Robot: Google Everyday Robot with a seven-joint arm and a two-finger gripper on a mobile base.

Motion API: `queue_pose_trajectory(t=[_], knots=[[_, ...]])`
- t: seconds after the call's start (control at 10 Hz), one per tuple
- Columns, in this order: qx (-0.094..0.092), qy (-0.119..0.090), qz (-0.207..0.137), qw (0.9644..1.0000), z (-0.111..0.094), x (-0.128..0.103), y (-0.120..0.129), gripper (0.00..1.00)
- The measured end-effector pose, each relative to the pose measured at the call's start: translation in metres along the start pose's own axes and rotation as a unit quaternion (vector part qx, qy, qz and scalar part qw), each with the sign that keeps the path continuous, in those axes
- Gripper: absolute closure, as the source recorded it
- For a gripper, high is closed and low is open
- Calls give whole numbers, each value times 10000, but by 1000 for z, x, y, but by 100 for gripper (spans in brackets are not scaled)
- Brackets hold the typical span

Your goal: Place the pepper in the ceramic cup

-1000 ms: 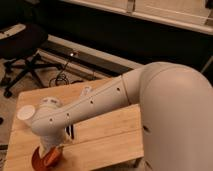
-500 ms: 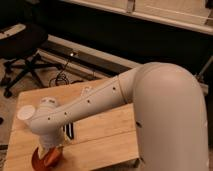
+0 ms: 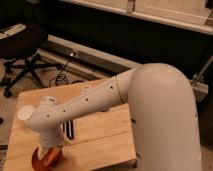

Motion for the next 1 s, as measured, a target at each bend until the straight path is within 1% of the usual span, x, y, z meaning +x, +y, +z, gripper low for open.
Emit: queue_pose_trajectory(t=[0.2, 0.3, 0.5, 0.6, 1.0], knots=[[104, -72, 47, 9999, 0, 1, -4, 20], [148, -91, 69, 9998, -1, 2, -5, 22], [203, -108, 102, 9997, -1, 5, -5, 41], [199, -117, 113, 9997, -1, 5, -4, 46], [154, -102, 144, 9997, 0, 8, 2, 47]])
